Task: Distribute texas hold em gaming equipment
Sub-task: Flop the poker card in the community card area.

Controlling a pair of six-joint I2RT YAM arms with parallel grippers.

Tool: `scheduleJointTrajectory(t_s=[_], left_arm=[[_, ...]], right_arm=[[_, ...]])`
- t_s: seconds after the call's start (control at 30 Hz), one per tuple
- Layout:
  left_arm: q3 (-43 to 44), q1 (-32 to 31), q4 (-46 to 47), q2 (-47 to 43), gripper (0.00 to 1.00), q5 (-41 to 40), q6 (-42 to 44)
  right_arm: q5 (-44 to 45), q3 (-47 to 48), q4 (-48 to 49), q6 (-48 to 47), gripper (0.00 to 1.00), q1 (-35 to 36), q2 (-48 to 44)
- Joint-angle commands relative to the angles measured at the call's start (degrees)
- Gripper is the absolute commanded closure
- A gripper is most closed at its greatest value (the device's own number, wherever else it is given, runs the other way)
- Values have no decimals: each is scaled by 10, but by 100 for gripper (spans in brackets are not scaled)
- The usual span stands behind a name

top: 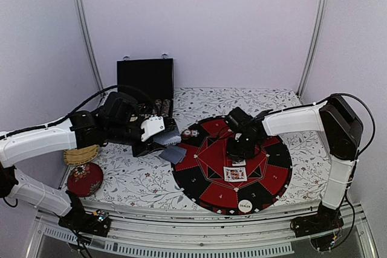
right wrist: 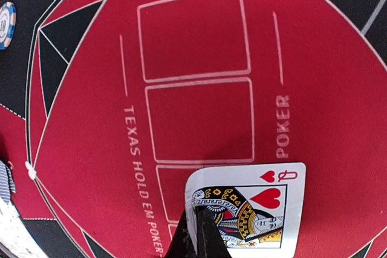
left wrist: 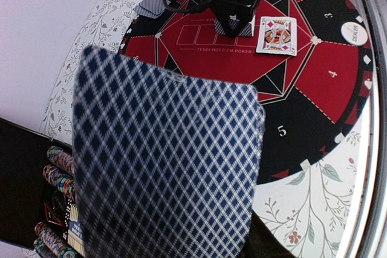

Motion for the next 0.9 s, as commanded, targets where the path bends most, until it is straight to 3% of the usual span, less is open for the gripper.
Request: scheduleJointTrajectory(t_s=[0.0,0.87], left_arm=[[-5,-8,11,-18,53,-1,6],[-7,-9,10,-17,53,0,7]], right_arm=[[-13,-30,-15,43,98,2,-25],[9,-11,-26,48,96,39,13]])
